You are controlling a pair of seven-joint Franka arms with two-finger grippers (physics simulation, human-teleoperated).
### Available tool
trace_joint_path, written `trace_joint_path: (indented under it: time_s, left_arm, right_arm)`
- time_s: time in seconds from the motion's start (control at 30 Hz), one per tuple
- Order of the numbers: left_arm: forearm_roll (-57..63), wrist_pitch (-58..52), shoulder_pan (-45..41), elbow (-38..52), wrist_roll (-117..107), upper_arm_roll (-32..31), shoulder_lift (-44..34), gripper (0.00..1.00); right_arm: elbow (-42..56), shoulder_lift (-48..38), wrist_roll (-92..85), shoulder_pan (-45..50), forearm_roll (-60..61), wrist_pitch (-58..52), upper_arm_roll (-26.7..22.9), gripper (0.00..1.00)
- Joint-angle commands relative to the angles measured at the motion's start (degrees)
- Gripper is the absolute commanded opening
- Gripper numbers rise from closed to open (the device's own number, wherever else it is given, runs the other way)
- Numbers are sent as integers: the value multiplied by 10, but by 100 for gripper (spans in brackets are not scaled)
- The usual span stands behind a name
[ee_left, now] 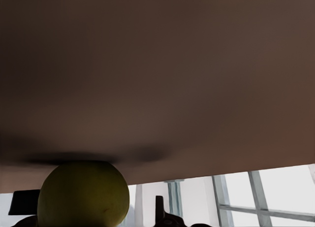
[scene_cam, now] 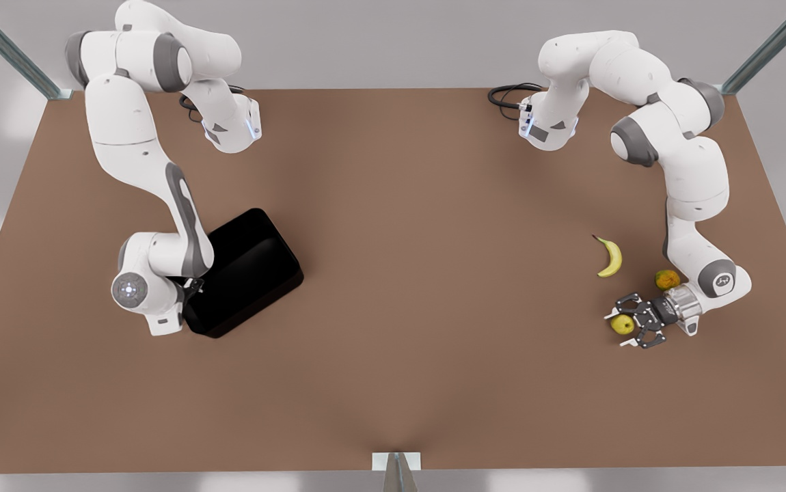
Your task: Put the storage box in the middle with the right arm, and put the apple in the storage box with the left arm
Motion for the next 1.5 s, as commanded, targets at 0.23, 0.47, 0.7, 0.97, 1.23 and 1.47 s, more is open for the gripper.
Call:
trace_joint_path:
  time_s: [0.23,0.47,0.7,0.97,1.23,1.47]
  left_arm:
    - [0,8,0,-3,0,0,1,79]
    - [0,8,0,-3,0,0,3,69]
    - [1,8,0,-4,6,1,4,65]
    - [1,5,0,1,-22,4,-6,48]
    - [58,33,-12,13,-108,-35,-109,48]
    - [178,102,-24,86,-307,-121,-157,48]
  right_arm:
    - [17,-9,0,-2,0,-31,0,72]
    - [15,-6,-9,-2,-1,-31,1,21]
    - [19,-9,-4,-4,1,-31,5,21]
    - [43,-15,-6,2,24,-32,19,21]
    - [296,80,63,149,27,-121,25,21]
    - [555,270,243,208,76,-125,82,21]
